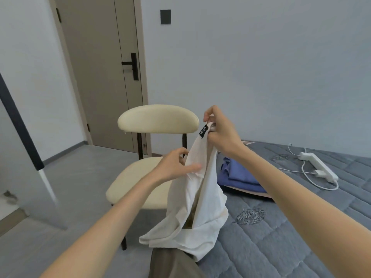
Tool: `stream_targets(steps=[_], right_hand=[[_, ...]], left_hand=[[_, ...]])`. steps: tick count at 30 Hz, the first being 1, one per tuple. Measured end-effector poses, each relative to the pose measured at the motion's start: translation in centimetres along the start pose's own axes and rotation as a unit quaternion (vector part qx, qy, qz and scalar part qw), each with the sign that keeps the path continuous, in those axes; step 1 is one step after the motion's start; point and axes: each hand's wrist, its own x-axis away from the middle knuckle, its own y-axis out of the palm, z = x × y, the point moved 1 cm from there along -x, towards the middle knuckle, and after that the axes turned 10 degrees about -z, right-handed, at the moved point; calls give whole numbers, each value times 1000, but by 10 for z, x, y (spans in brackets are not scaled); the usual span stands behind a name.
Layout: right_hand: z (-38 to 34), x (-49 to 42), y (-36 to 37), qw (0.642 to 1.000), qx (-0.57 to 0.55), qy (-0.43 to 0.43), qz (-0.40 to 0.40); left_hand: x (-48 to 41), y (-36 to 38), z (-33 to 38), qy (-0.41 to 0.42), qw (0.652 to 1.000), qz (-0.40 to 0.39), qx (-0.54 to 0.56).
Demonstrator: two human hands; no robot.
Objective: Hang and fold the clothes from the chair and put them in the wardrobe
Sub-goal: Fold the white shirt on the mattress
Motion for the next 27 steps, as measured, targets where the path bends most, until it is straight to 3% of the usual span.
stream_targets(steps=[5, 9, 13, 18, 23, 27], right_hand=[[33, 0, -7, 995, 91, 15, 30], [70, 14, 1, 980, 182, 80, -30], [103, 32, 22, 951, 237, 192, -41], [121, 62, 37, 906, 277, 316, -62], [130, 72, 44, 879, 325, 342, -72], [133, 64, 45, 872, 324, 363, -47]], left_hand=[[5, -27, 7, 13, 986, 160, -52], [11, -60, 17, -7, 965, 253, -66], [13, -81, 22, 9, 942, 311, 125], [20, -109, 6, 16, 858, 418, 300], [40, -141, -28, -9, 751, 540, 379], [60, -167, -63, -22, 693, 596, 405]])
